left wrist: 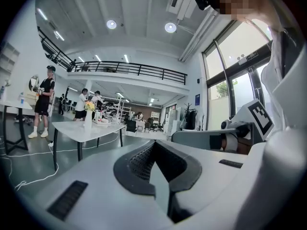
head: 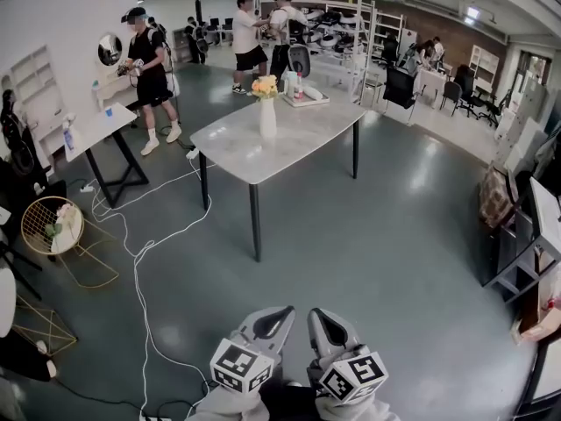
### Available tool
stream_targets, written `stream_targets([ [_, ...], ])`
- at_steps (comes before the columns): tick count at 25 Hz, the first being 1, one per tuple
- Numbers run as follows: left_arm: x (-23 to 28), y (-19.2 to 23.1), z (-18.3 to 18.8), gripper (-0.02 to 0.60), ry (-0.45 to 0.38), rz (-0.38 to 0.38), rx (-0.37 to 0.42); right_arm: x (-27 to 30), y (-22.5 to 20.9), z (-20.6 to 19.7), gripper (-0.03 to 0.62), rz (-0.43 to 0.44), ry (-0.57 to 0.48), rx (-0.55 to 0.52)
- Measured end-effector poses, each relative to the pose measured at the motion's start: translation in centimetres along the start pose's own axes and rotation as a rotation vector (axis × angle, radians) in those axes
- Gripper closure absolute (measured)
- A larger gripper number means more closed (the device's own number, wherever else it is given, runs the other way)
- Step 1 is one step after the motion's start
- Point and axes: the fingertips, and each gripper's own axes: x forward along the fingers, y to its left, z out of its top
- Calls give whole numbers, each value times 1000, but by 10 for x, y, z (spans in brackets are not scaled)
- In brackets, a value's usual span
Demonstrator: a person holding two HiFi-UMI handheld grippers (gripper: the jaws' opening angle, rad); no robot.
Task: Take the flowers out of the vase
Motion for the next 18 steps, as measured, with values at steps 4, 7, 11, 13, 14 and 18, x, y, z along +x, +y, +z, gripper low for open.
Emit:
stream_targets([
  [4,20,6,2,580,3,-29,7,9,-15,7,595,-17,1,-11],
  [7,36,16,1,580,11,-49,13,21,-26,9,595,-29,-2,-11],
  [11,60,36,6,580,12,-54,9,47,-44,16,595,-34,6,-8],
  [13,75,48,11,580,9,-59,13,62,-53,22,595,-34,4,-6],
  [14,81,55,14,580,6,-62,16,70,-57,24,595,-33,3,-4],
  [18,103,91,22,580,8,-54,29,112,-68,31,595,-26,5,7],
])
